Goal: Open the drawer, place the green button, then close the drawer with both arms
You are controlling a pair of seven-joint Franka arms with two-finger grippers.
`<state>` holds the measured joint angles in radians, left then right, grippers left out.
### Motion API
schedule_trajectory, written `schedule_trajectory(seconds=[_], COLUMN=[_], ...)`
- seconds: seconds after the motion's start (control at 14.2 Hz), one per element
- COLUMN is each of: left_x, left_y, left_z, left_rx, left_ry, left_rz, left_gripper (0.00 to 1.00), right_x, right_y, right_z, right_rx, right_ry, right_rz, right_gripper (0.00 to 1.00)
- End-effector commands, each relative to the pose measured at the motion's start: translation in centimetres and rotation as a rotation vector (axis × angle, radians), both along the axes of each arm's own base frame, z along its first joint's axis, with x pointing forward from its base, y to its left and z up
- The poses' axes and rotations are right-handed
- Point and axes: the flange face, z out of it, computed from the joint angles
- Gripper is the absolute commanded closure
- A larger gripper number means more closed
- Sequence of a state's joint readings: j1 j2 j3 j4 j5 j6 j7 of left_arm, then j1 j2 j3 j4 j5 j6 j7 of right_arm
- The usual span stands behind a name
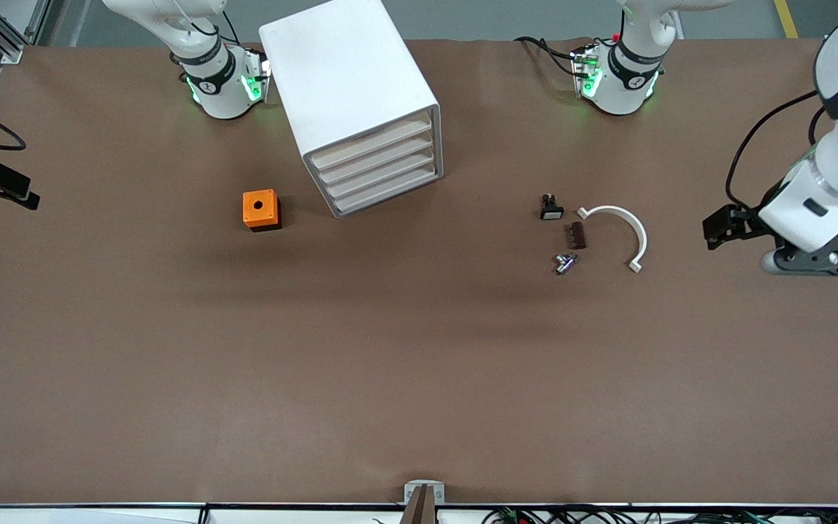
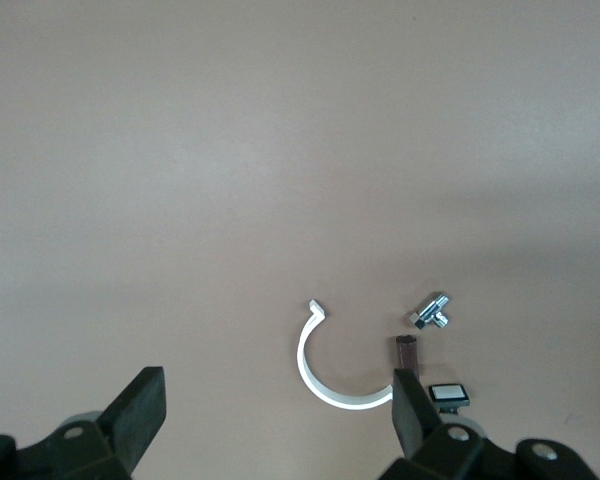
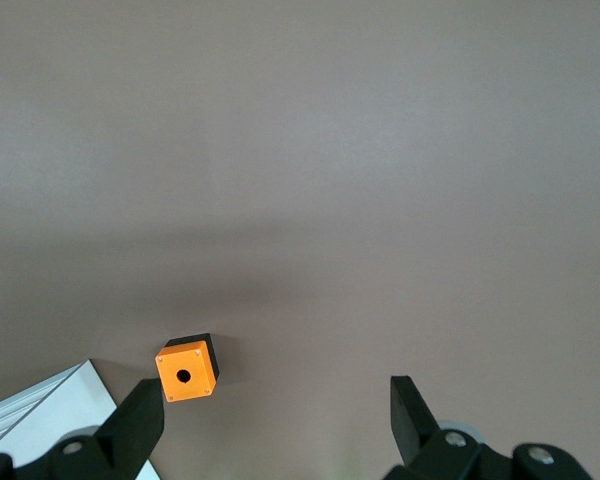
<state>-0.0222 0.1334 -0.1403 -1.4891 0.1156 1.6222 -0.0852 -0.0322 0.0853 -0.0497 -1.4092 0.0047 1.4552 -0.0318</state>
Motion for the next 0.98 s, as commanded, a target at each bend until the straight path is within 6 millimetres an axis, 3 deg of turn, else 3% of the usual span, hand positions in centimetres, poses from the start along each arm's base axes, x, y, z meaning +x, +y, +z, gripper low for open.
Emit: schedule_trajectory(seconds=[0.0,0.21,0.49,0.7,0.91], left_x=[-2.9,-4.0,-4.2,-6.1,-6.5], left_y=[0.4,1.1,2.7,2.3,2.1], left_z=[2.7,4.1,3.9,4.5,4.9], left_rx=[0.005,-0.063,-0.101,-0.095,-0.092], left_ry=[-0.036,-0.043,-0.011,-0.014,-0.021], left_rz=[-0.009,0.019,0.051,0.044,0.042], left_gripper=[0.0,0.0,0.0,0.0,0.0], right_x=[-0.1,-0.1,-0.1,-0.1,-0.1], right_y=[-0.3,-0.4,-0.2,-0.3,-0.2], right_z=[0.4,0.3,0.3,0.3,0.1], right_rx=[-0.014,-0.018,-0.018,-0.017,-0.019], right_ry=[-0.009,-0.006,-0.007,-0.007,-0.004], right_rz=[0.006,0.006,0.01,0.007,0.01], right_gripper=[0.0,0.0,0.0,0.0,0.0])
